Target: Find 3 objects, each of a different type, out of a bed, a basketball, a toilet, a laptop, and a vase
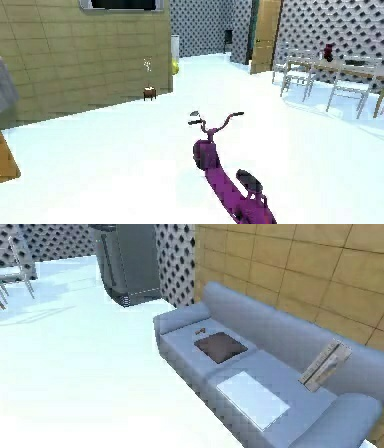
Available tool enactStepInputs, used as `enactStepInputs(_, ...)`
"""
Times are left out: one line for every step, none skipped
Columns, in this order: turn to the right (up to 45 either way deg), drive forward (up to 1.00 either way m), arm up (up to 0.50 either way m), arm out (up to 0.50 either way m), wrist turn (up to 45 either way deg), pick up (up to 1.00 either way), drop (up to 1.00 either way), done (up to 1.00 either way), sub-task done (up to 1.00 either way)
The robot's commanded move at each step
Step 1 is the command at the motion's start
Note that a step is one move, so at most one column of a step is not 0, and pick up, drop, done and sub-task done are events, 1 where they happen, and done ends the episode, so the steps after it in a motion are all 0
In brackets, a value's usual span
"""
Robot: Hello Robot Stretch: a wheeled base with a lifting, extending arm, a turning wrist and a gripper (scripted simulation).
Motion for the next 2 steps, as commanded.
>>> enactStepInputs(-36.0, 0.00, 0.00, 0.00, 0.0, 0.00, 0.00, 0.00, 0.00)
enactStepInputs(0.0, 0.80, 0.00, 0.00, 0.0, 0.00, 0.00, 0.00, 0.00)
